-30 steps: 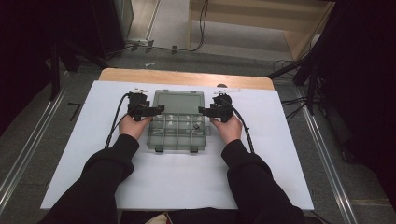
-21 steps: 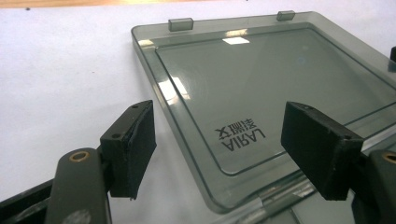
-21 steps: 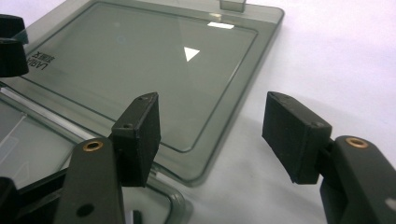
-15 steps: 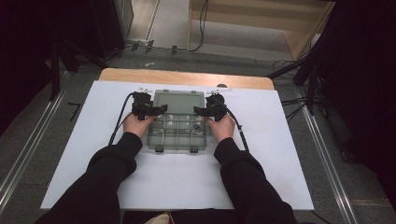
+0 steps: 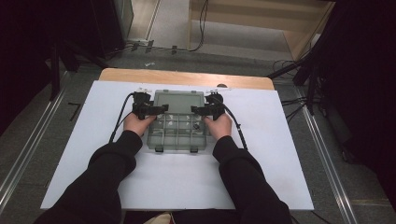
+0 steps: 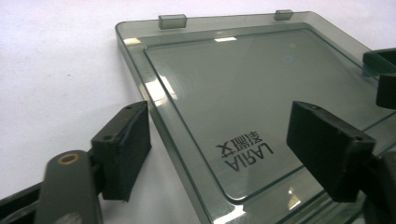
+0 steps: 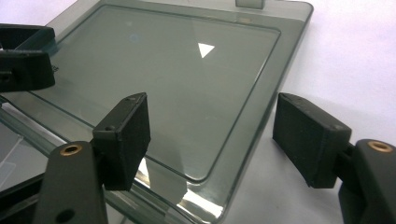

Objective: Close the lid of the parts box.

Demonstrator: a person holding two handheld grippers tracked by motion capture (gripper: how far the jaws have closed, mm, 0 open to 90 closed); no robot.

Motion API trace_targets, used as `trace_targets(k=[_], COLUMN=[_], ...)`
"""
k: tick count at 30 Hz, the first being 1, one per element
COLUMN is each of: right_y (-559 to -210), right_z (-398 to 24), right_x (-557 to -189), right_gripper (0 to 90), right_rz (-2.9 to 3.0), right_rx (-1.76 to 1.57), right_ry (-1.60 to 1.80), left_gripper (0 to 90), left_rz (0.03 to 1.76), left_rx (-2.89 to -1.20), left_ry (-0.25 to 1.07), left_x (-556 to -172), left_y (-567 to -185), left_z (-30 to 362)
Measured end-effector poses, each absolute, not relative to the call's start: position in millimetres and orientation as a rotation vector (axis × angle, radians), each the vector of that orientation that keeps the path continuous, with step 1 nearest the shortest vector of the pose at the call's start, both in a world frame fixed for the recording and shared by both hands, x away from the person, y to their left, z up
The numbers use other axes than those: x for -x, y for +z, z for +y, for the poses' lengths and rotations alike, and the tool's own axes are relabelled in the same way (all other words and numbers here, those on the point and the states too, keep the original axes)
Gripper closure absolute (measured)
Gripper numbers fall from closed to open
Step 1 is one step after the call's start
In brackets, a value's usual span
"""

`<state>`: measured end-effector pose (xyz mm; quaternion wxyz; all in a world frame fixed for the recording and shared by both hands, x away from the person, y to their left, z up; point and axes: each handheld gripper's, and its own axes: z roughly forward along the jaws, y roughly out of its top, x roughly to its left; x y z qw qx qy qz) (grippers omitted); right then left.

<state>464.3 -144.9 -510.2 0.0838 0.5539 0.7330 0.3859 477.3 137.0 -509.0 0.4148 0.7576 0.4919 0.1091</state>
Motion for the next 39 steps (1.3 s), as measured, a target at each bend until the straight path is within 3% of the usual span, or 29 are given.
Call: trace_targets(k=[12, 39], right_y=[-508.3, -503.6], right_z=[-140.7, -138.2], right_x=[-464.9, -462.2], right_gripper=[18.4, 22.0], right_rz=[2.228, 2.222], right_rx=[-1.678, -1.773], right_ry=[1.111, 1.069], left_gripper=[18.6, 18.3], left_rz=[1.256, 1.259], left_rx=[-1.896, -1.894], left_ry=[0.289, 0.295], left_x=[-475.7, -475.4], left_y=[-509.4, -509.6], left_z=[132.9, 132.4])
